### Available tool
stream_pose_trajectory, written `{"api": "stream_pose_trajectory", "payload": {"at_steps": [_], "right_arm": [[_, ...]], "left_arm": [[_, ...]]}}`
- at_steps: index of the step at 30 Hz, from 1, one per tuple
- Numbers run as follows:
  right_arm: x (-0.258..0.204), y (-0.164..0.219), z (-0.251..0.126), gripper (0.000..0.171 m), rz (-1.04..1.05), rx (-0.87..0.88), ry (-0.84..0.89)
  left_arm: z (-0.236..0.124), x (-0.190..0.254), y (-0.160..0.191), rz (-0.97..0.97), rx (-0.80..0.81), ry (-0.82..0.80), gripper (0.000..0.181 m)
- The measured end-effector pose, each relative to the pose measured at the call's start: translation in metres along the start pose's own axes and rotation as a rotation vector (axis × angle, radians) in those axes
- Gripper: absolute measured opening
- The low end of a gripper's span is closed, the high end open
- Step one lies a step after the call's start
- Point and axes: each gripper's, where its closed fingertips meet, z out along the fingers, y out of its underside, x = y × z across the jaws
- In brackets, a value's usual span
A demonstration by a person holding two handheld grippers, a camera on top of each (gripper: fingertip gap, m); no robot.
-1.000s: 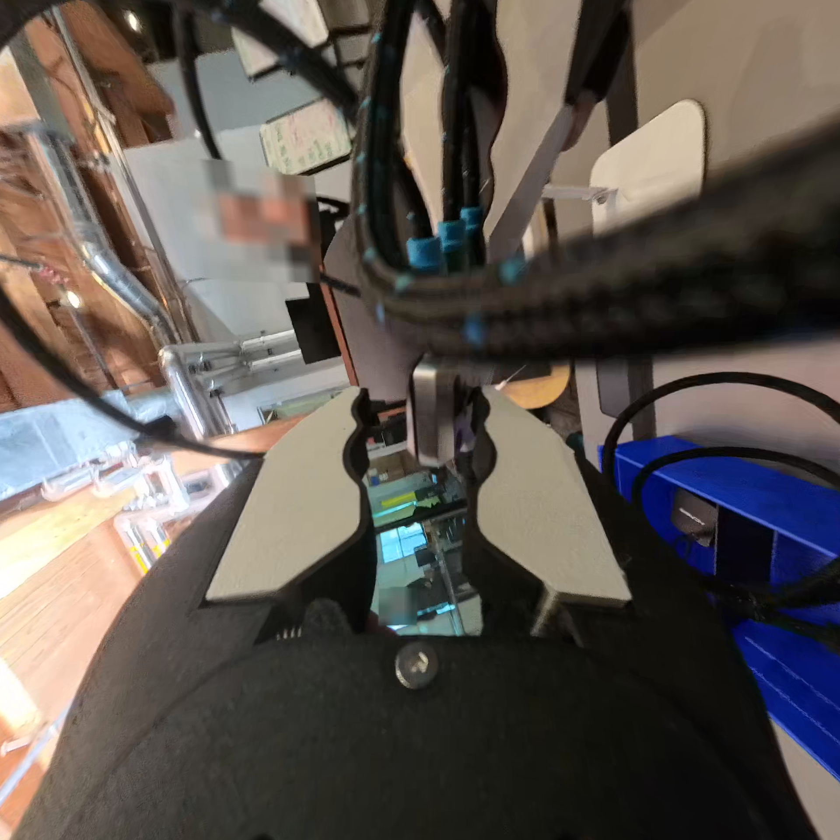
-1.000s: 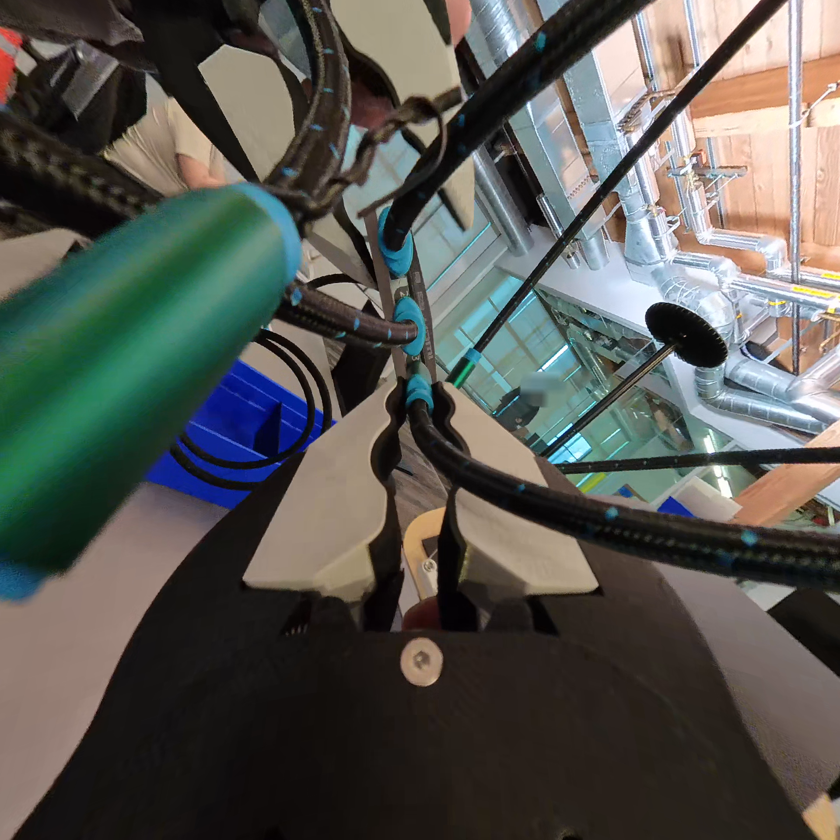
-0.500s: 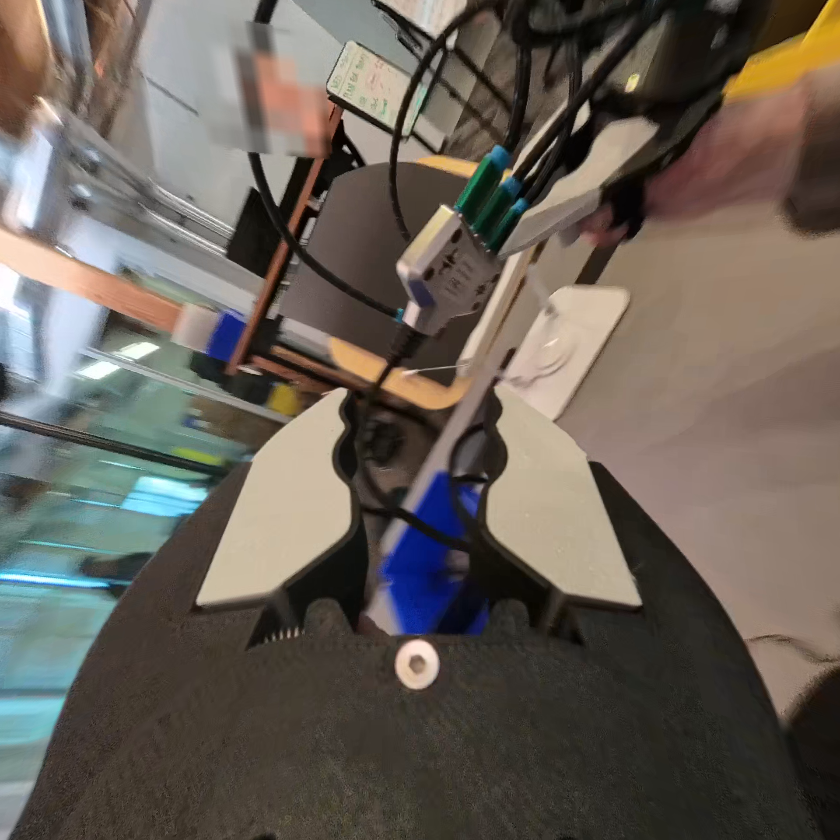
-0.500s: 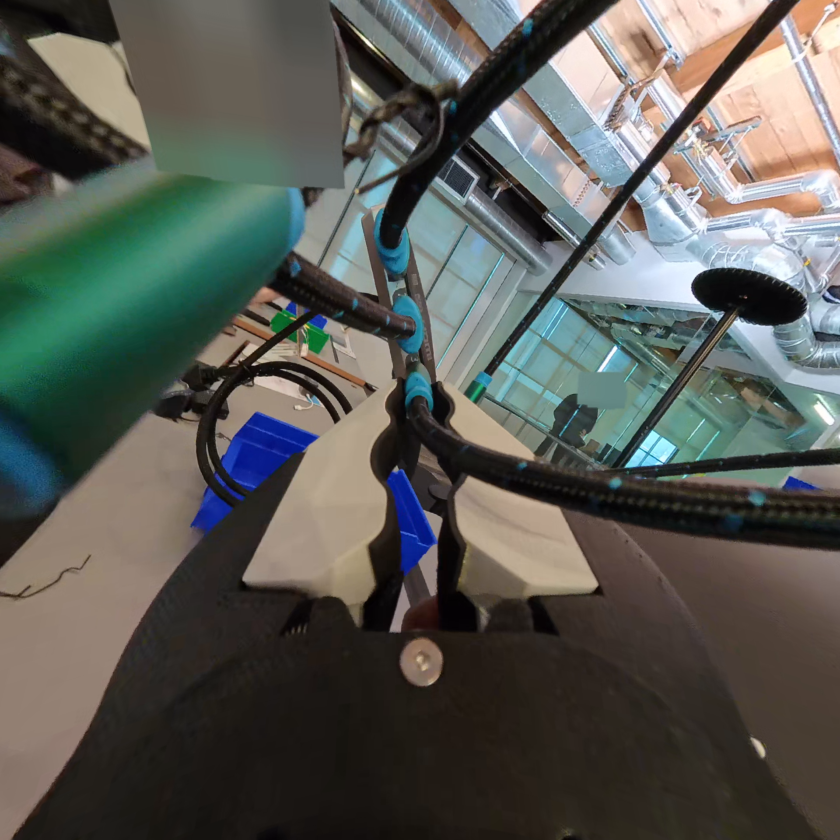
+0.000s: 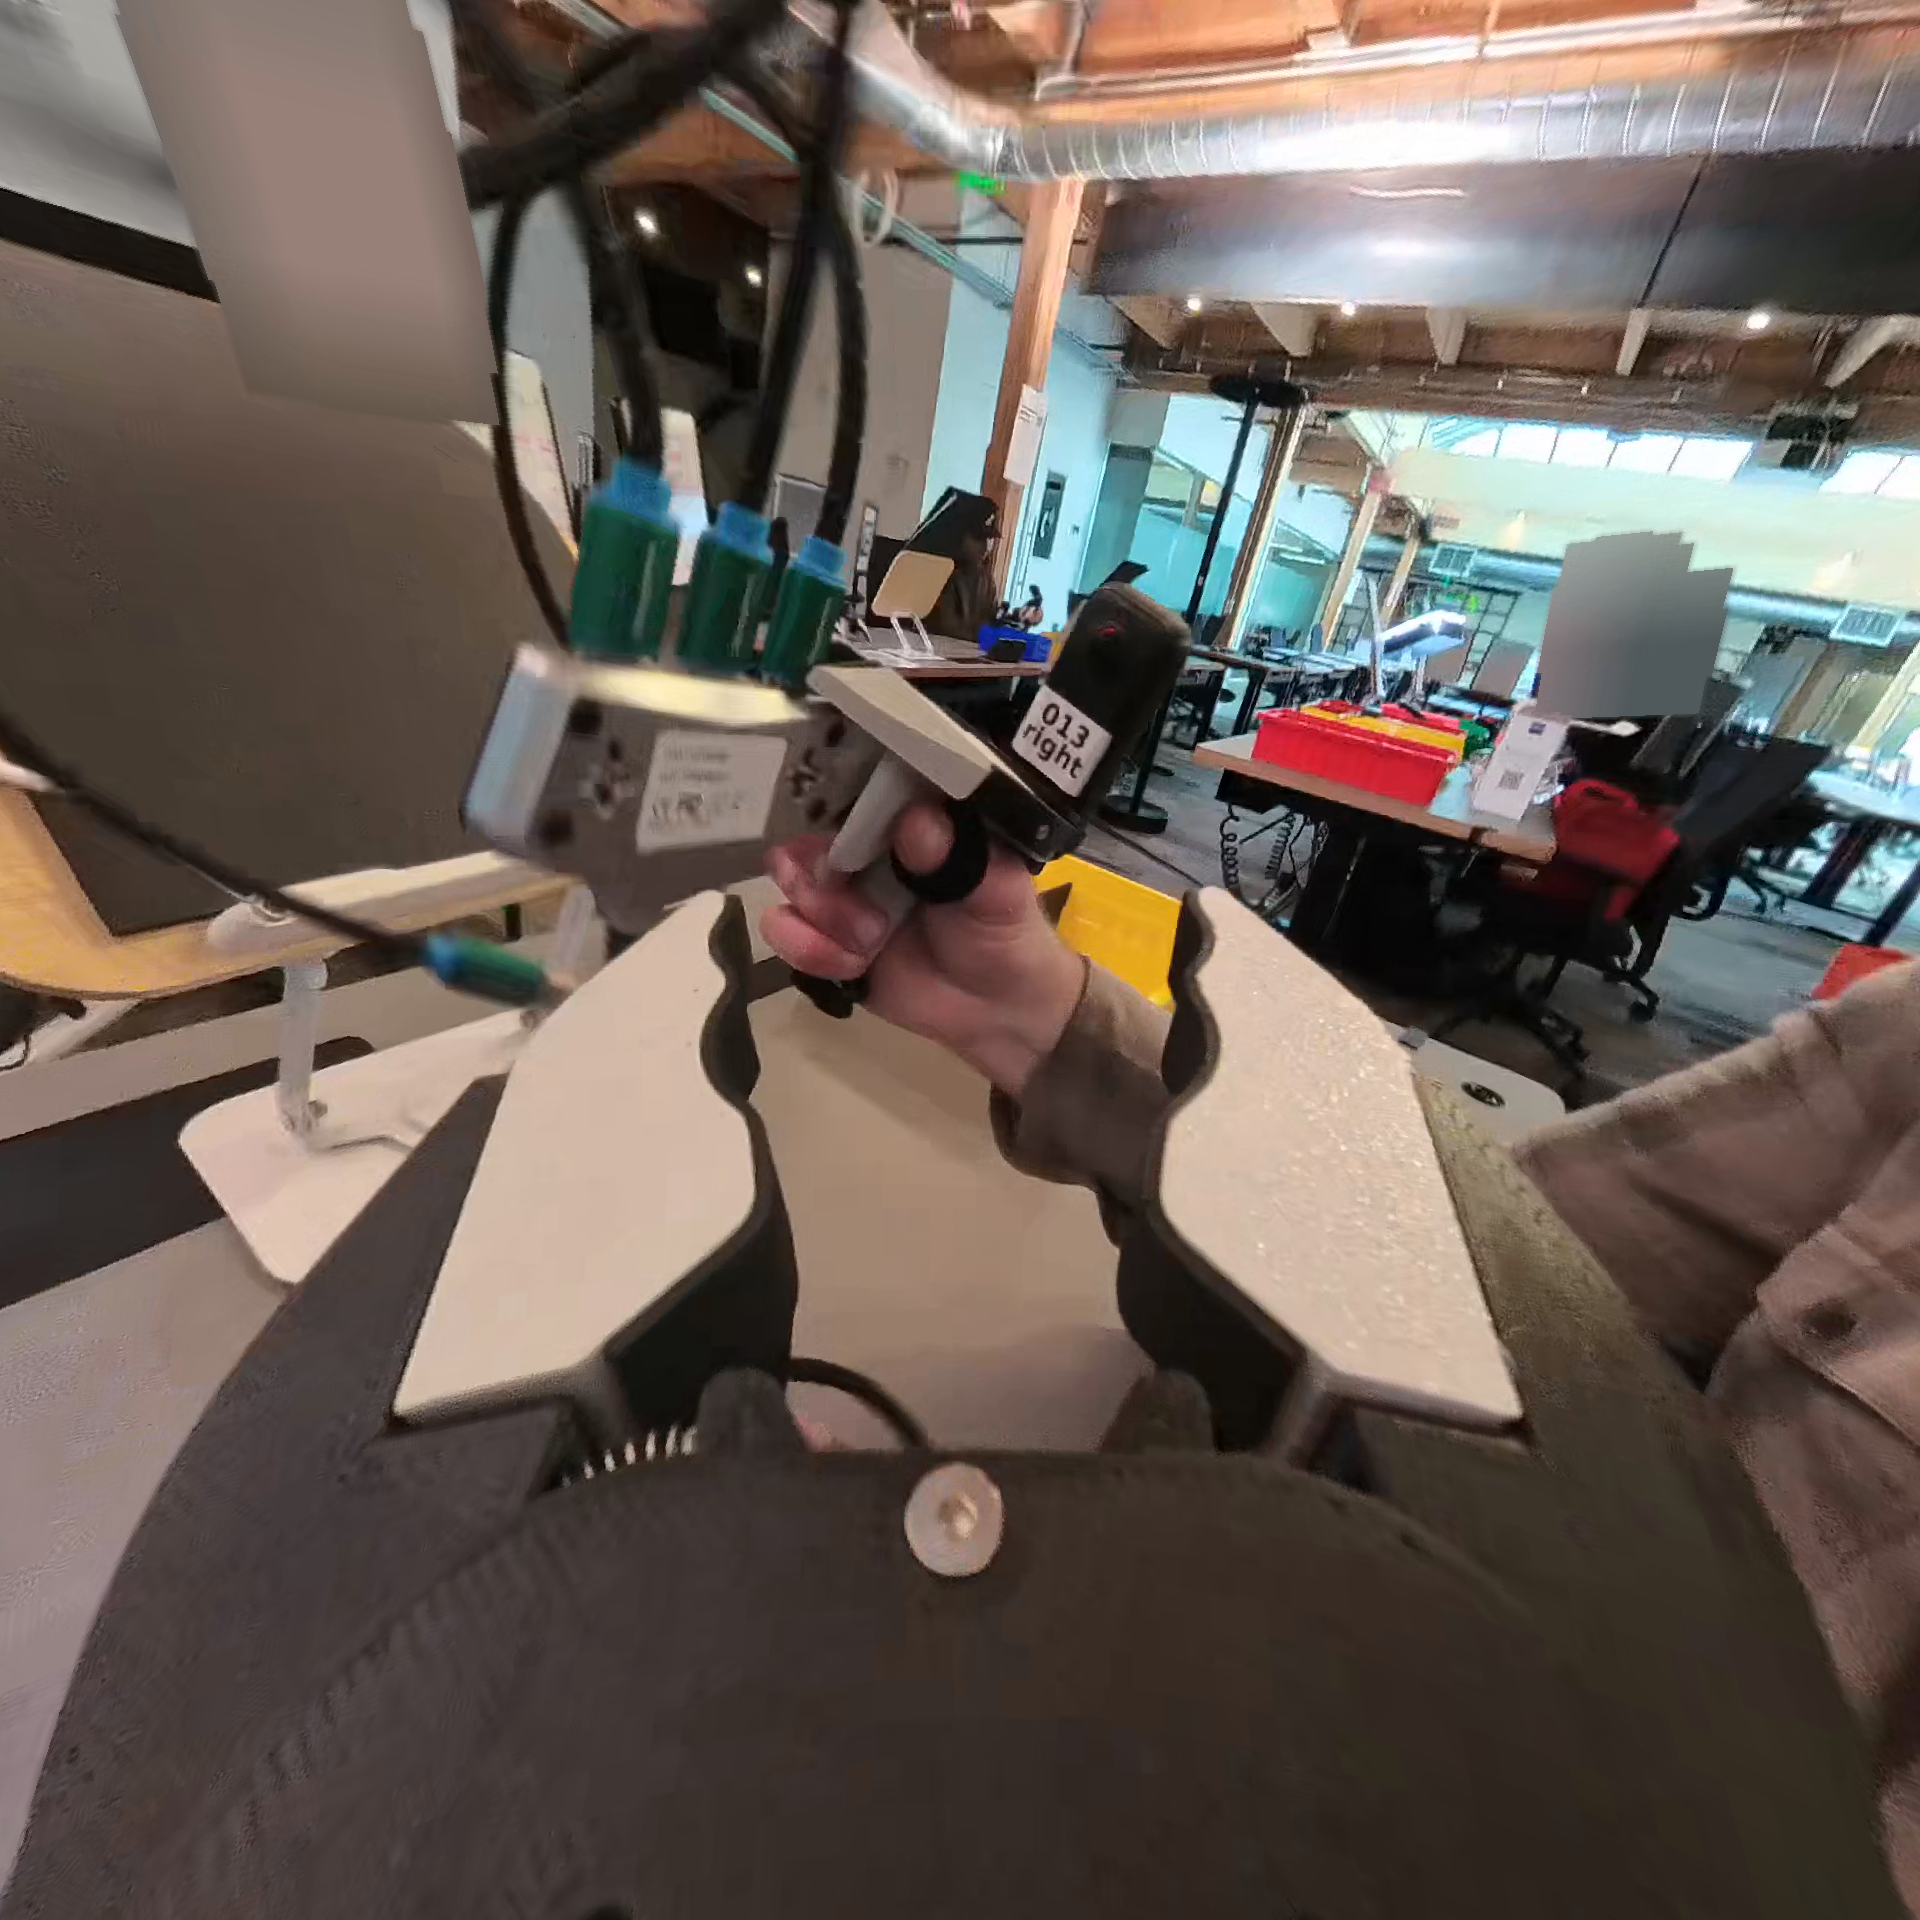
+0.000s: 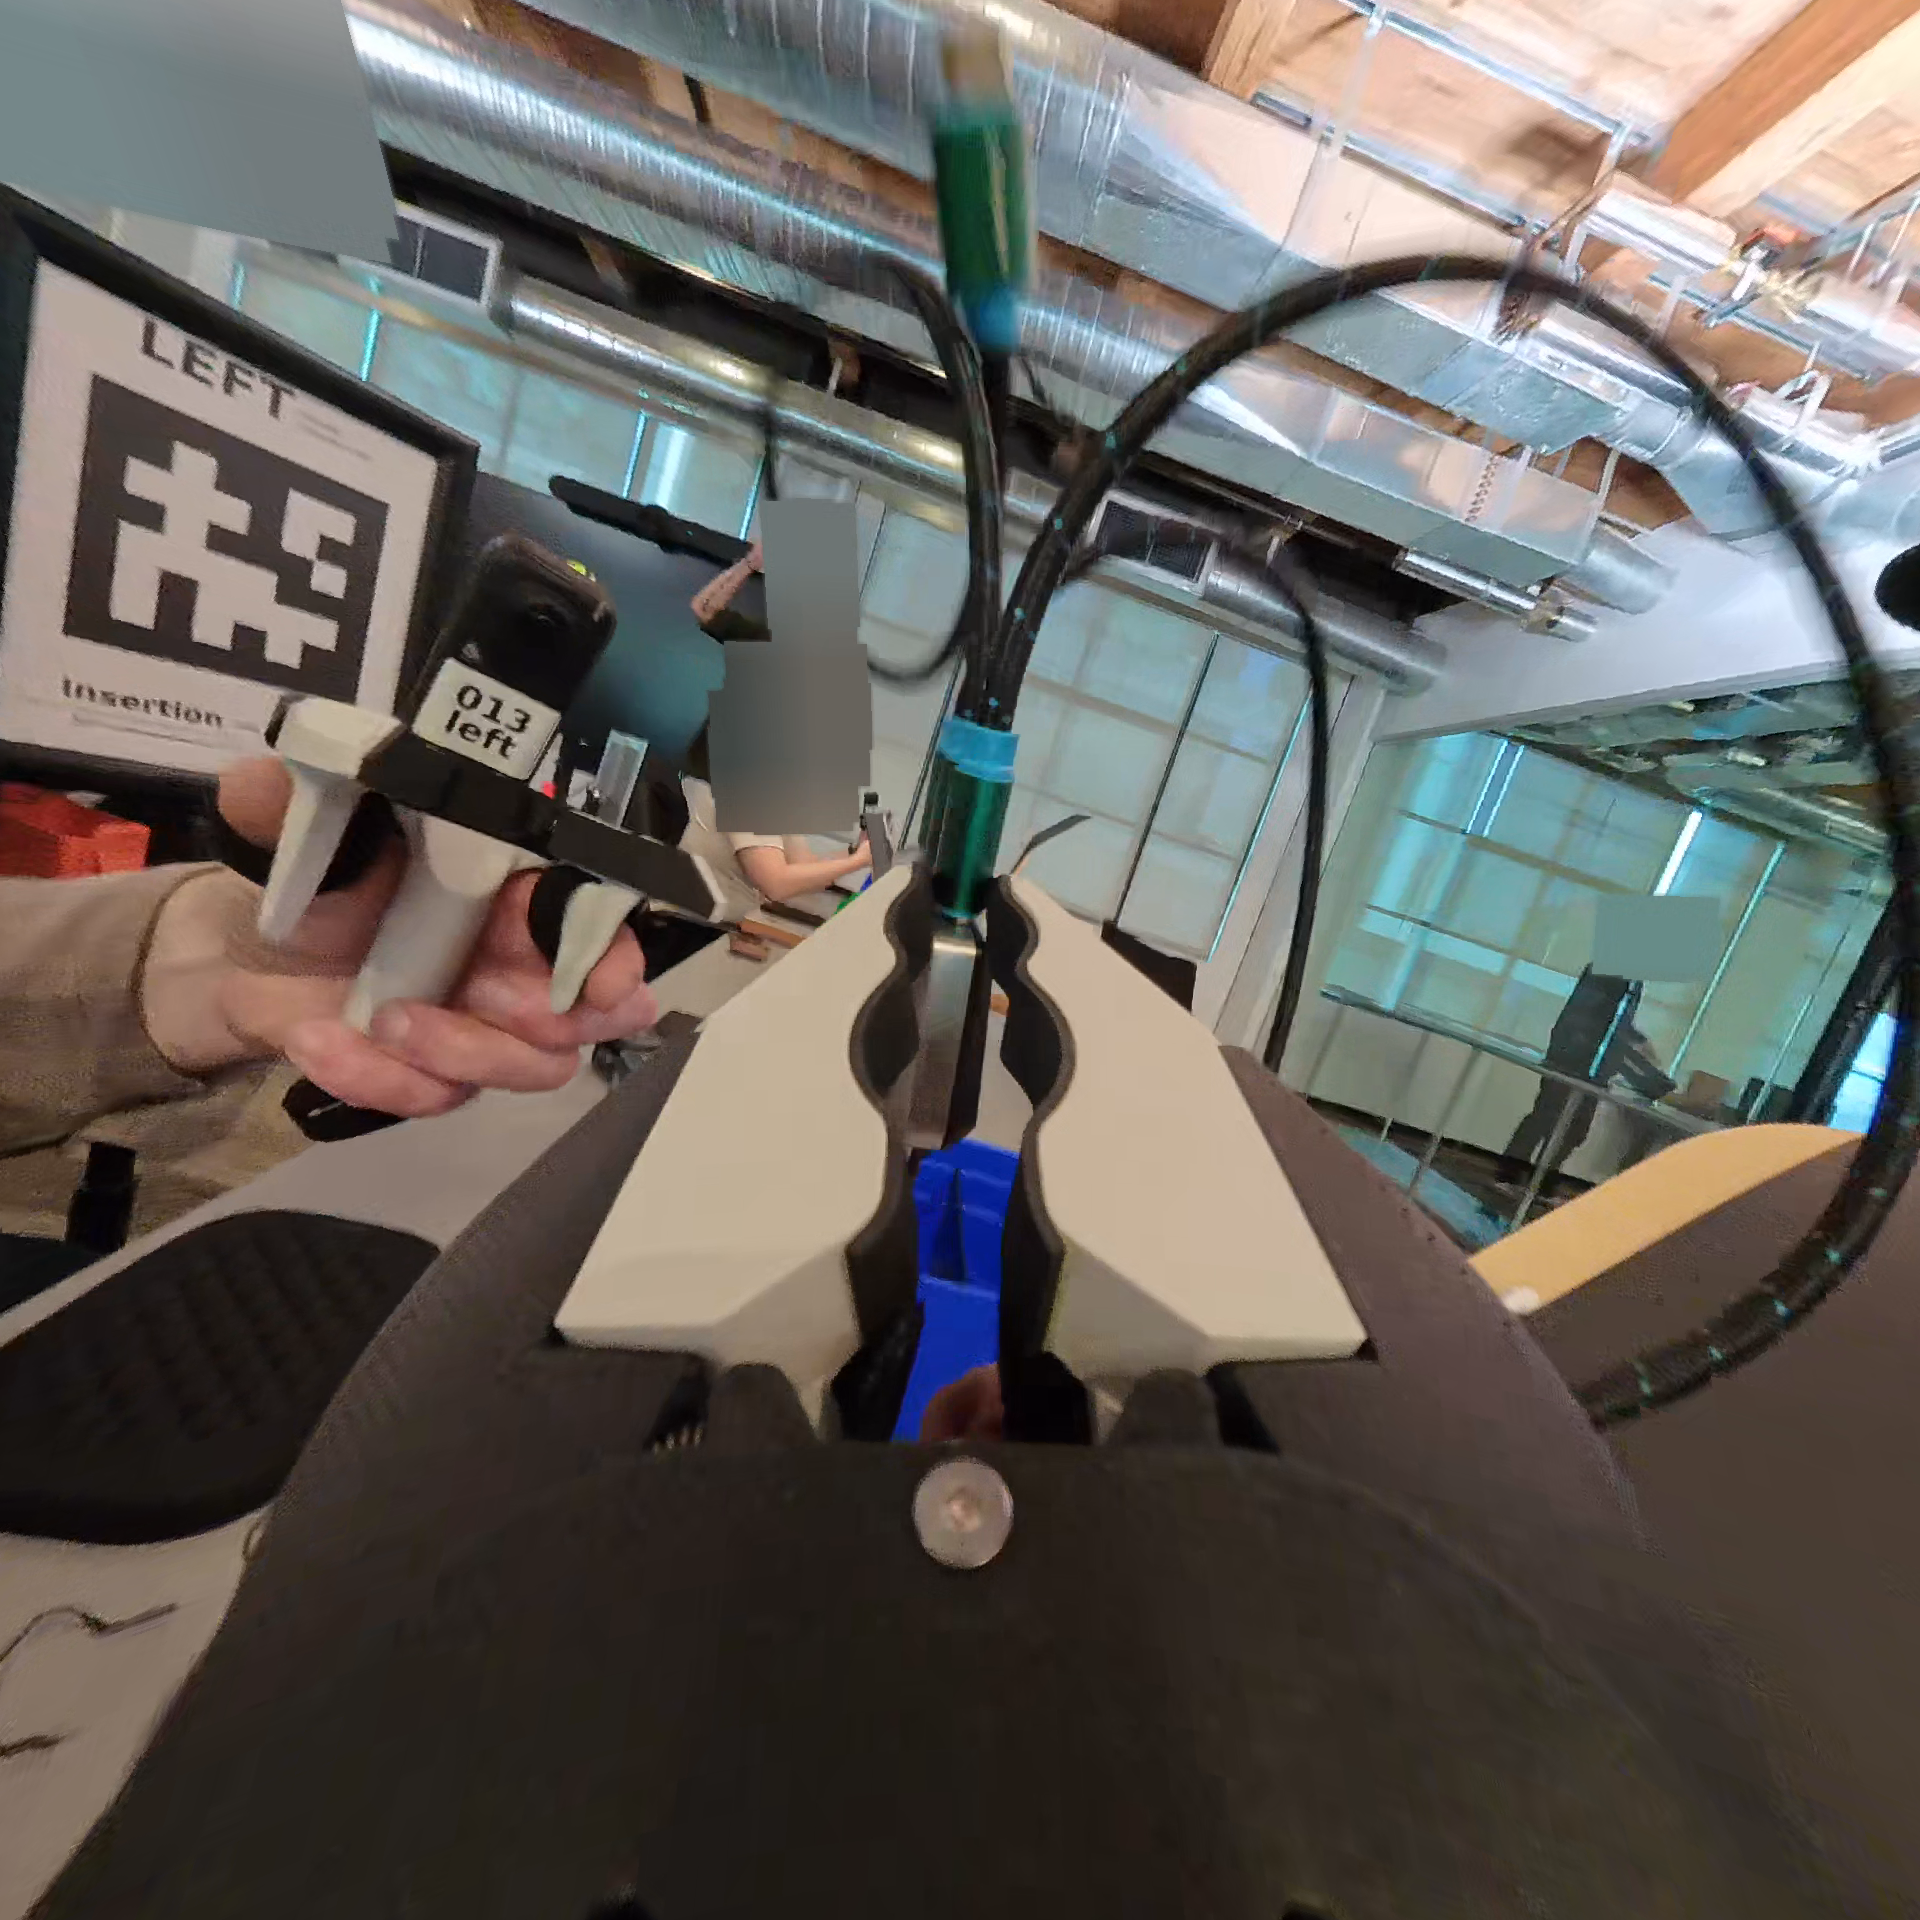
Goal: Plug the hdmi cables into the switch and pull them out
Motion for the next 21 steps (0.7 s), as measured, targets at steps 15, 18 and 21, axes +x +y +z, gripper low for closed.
{"api": "stream_pose_trajectory", "payload": {"at_steps": [15, 18, 21], "right_arm": [[-0.006, 0.019, -0.001, 0.007, 0.218, 0.053, -0.116], [-0.016, 0.014, 0.003, 0.006, 0.277, 0.1, -0.185], [-0.027, 0.014, 0.006, 0.006, 0.298, 0.111, -0.24]], "left_arm": [[-0.003, -0.088, 0.037, 0.12, 0.055, -0.27, 0.092], [0.017, -0.076, 0.027, 0.221, 0.034, -0.175, 0.09], [0.034, -0.056, 0.018, 0.269, 0.019, -0.058, 0.078]]}}
